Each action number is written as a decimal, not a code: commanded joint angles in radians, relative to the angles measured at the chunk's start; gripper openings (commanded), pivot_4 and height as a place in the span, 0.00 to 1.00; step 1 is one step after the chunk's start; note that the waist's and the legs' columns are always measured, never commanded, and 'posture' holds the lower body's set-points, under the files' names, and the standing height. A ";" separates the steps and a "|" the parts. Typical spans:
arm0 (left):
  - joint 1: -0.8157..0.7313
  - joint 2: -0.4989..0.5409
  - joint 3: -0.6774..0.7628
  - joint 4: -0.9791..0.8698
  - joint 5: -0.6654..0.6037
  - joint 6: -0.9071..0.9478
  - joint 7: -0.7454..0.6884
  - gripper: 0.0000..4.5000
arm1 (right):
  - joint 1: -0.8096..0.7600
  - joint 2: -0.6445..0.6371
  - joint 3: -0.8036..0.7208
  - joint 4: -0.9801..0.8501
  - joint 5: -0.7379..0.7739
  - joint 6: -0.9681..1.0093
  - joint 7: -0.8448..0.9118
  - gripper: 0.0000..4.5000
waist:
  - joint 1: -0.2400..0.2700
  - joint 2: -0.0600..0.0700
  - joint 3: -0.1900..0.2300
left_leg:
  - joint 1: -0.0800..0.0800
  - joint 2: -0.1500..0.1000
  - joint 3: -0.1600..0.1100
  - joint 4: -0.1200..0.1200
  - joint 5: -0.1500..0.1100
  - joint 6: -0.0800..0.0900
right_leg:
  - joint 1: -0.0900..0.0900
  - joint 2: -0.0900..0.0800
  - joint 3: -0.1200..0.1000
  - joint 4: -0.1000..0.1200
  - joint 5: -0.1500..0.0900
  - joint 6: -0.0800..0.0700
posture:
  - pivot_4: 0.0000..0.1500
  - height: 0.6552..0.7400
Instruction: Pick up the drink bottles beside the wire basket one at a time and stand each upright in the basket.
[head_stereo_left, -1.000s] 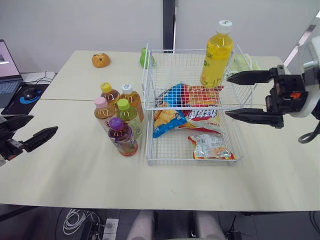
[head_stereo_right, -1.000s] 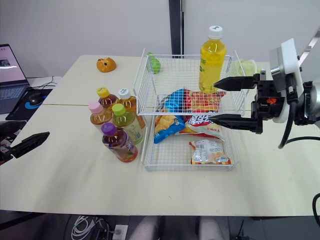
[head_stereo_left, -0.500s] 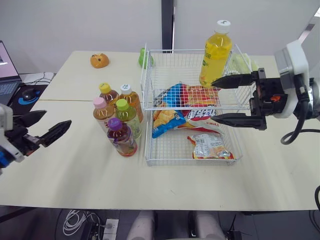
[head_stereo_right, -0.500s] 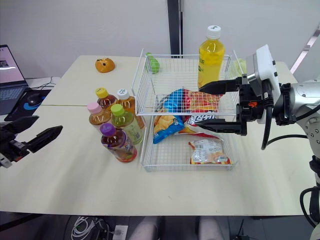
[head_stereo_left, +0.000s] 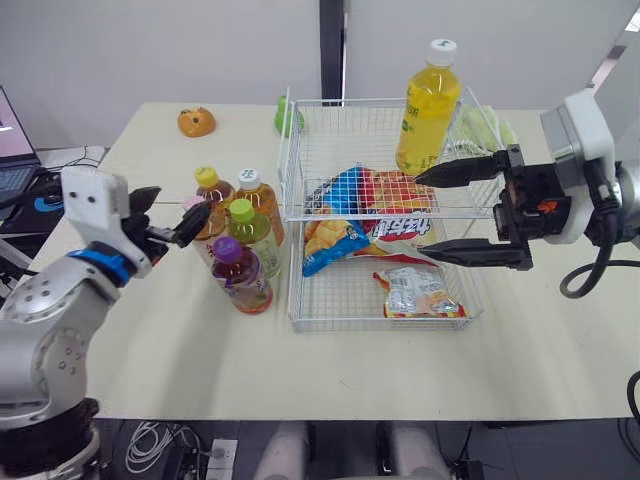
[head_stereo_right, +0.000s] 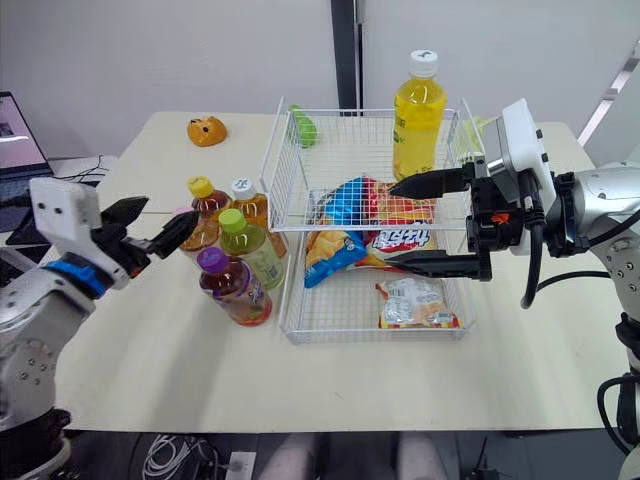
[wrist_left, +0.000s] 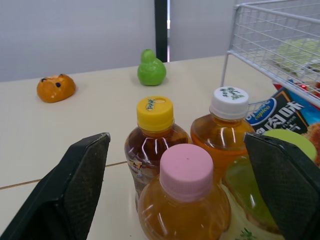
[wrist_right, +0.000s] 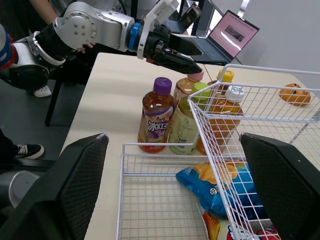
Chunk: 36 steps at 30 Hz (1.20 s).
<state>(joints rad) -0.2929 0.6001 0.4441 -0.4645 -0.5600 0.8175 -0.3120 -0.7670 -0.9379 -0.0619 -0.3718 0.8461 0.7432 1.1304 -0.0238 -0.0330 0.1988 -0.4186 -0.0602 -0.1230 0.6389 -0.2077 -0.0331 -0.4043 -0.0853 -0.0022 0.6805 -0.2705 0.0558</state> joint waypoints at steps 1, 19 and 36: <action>-0.026 -0.017 -0.032 -0.013 0.033 -0.010 0.055 0.99 | -0.036 0.006 -0.016 -0.021 0.009 0.005 -0.010 1.00 | -0.001 0.000 0.000 | 0.000 0.000 0.000 0.000 0.000 0.000 | 0.000 0.000 0.000 0.000 0.000 0.000 | 1.00 1.00; -0.005 -0.052 -0.075 0.019 0.034 0.020 0.082 0.33 | -0.070 0.032 -0.019 -0.020 0.012 0.045 -0.024 1.00 | 0.000 0.000 0.000 | 0.000 0.000 0.000 0.000 0.000 0.000 | 0.000 0.000 0.000 0.000 0.000 0.000 | 1.00 1.00; 0.000 0.103 0.085 -0.036 -0.097 0.064 -0.052 0.30 | -0.059 0.025 -0.047 -0.009 0.023 0.046 -0.025 1.00 | -0.003 0.000 0.000 | 0.000 0.000 0.000 -0.001 0.000 0.000 | -0.001 0.000 0.000 -0.001 0.000 0.000 | 1.00 1.00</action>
<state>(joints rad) -0.2723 0.6469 0.4425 -0.4395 -0.6153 0.8805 -0.3238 -0.8100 -0.9002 -0.0600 -0.3746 0.8559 0.7928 1.1097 -0.0267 -0.0335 0.1992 -0.4190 -0.0599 -0.1230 0.6381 -0.2077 -0.0331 -0.4052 -0.0850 -0.0020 0.6799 -0.2705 0.0559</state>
